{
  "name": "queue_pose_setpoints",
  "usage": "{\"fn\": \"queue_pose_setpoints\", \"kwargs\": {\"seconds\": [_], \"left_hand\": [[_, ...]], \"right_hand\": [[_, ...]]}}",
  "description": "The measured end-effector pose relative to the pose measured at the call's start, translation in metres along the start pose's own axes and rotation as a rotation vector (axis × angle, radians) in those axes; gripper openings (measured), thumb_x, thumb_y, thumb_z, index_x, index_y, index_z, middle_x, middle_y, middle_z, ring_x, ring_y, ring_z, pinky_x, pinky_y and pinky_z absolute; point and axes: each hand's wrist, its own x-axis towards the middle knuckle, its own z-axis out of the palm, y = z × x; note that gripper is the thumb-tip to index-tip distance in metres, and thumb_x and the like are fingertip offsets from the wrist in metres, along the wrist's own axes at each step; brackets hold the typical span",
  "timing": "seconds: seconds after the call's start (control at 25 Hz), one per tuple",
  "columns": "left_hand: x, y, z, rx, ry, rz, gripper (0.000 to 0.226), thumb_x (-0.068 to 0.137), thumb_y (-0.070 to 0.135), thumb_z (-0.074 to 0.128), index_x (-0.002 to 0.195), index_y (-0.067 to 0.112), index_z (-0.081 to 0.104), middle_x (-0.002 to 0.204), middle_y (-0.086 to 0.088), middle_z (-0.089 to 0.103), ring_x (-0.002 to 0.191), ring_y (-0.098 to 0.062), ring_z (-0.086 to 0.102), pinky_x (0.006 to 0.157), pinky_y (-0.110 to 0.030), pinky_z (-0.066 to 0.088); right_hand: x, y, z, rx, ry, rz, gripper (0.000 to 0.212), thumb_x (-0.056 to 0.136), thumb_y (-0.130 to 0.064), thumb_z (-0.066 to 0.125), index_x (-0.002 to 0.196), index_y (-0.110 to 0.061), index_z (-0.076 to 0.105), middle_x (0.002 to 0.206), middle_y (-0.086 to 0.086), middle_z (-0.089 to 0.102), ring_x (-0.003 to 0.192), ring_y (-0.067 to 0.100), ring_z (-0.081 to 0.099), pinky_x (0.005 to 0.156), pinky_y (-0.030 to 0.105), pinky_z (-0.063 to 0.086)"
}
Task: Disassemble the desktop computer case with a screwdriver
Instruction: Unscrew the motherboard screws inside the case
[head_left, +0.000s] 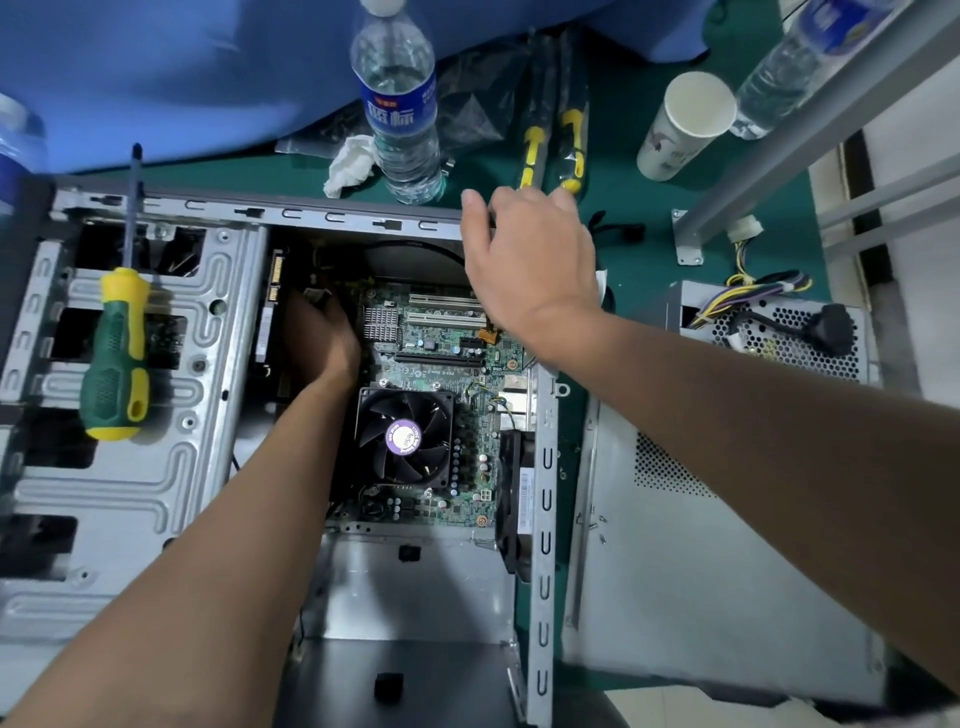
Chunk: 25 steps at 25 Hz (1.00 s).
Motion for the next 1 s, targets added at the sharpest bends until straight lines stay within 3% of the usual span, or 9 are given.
{"fn": "queue_pose_setpoints", "kwargs": {"seconds": [0.12, 0.24, 0.36, 0.44, 0.6, 0.68, 0.8, 0.92, 1.0], "left_hand": [[-0.002, 0.005, -0.002, -0.098, -0.090, -0.179, 0.045, 0.099, 0.039, 0.052, 0.121, 0.000, 0.058, 0.121, -0.017, 0.065, 0.112, -0.031, 0.060, 0.089, -0.031, 0.040], [-0.015, 0.011, -0.016, -0.151, -0.377, -0.248, 0.030, 0.098, 0.040, 0.053, 0.101, 0.010, 0.058, 0.100, -0.011, 0.064, 0.096, -0.024, 0.059, 0.080, -0.026, 0.036], [-0.031, 0.018, -0.041, -0.147, -0.507, -0.053, 0.019, 0.096, 0.032, 0.061, 0.094, 0.013, 0.059, 0.078, 0.000, 0.060, 0.073, -0.019, 0.054, 0.066, -0.026, 0.037], [-0.034, 0.024, -0.060, -0.065, -0.587, 0.041, 0.019, 0.095, 0.031, 0.062, 0.090, 0.013, 0.059, 0.076, -0.002, 0.061, 0.065, -0.017, 0.053, 0.059, -0.028, 0.037], [-0.025, 0.042, -0.095, 0.028, -0.980, -0.003, 0.018, 0.099, 0.031, 0.057, 0.088, 0.016, 0.057, 0.084, -0.007, 0.067, 0.060, -0.014, 0.066, 0.057, -0.024, 0.048], [-0.024, 0.051, -0.105, 0.136, -0.978, 0.087, 0.019, 0.100, 0.033, 0.054, 0.095, 0.014, 0.056, 0.081, -0.006, 0.064, 0.055, -0.014, 0.059, 0.050, -0.021, 0.044], [-0.019, 0.074, -0.114, 0.349, -0.885, 0.358, 0.023, 0.099, 0.032, 0.052, 0.104, 0.009, 0.053, 0.085, -0.008, 0.064, 0.063, -0.018, 0.053, 0.054, -0.029, 0.036], [-0.021, 0.096, -0.126, 0.226, -1.060, 0.196, 0.027, 0.097, 0.025, 0.056, 0.112, 0.003, 0.053, 0.074, -0.005, 0.063, 0.049, -0.014, 0.050, 0.044, -0.023, 0.039], [-0.028, 0.102, -0.138, 0.145, -1.175, 0.051, 0.020, 0.096, 0.021, 0.060, 0.104, 0.003, 0.056, 0.065, -0.002, 0.063, 0.043, -0.009, 0.052, 0.041, -0.021, 0.043]], "right_hand": [[0.000, 0.002, -0.001, -0.008, -0.004, 0.004, 0.041, 0.104, -0.044, 0.026, 0.080, -0.018, 0.046, 0.086, -0.002, 0.047, 0.108, 0.026, 0.046, 0.089, 0.044, 0.041], [-0.002, 0.000, -0.002, -0.007, -0.012, 0.017, 0.042, 0.104, -0.044, 0.026, 0.082, -0.017, 0.050, 0.089, 0.002, 0.053, 0.106, 0.027, 0.047, 0.090, 0.047, 0.043], [-0.003, -0.001, -0.003, -0.004, -0.013, 0.027, 0.045, 0.104, -0.043, 0.026, 0.085, -0.014, 0.055, 0.095, 0.008, 0.060, 0.105, 0.029, 0.048, 0.089, 0.048, 0.043], [-0.004, -0.002, -0.005, 0.000, -0.019, 0.035, 0.045, 0.104, -0.043, 0.026, 0.083, -0.014, 0.054, 0.090, 0.006, 0.057, 0.103, 0.029, 0.048, 0.088, 0.047, 0.043], [-0.005, -0.005, -0.007, -0.004, -0.029, 0.046, 0.044, 0.104, -0.043, 0.027, 0.080, -0.014, 0.051, 0.084, 0.002, 0.049, 0.103, 0.030, 0.047, 0.089, 0.047, 0.043], [-0.005, -0.006, -0.008, -0.004, -0.033, 0.050, 0.046, 0.104, -0.043, 0.027, 0.080, -0.013, 0.053, 0.085, 0.003, 0.050, 0.104, 0.031, 0.047, 0.089, 0.047, 0.043], [-0.006, -0.006, -0.008, 0.004, -0.027, 0.064, 0.048, 0.104, -0.043, 0.027, 0.082, -0.011, 0.056, 0.087, 0.004, 0.053, 0.105, 0.030, 0.047, 0.088, 0.047, 0.043], [-0.006, -0.007, -0.007, 0.005, -0.014, 0.066, 0.050, 0.103, -0.043, 0.028, 0.083, -0.010, 0.058, 0.091, 0.009, 0.058, 0.103, 0.030, 0.047, 0.086, 0.046, 0.043], [-0.005, -0.007, -0.008, 0.012, -0.007, 0.074, 0.050, 0.103, -0.043, 0.027, 0.082, -0.009, 0.058, 0.091, 0.010, 0.059, 0.103, 0.031, 0.048, 0.085, 0.046, 0.044]]}}
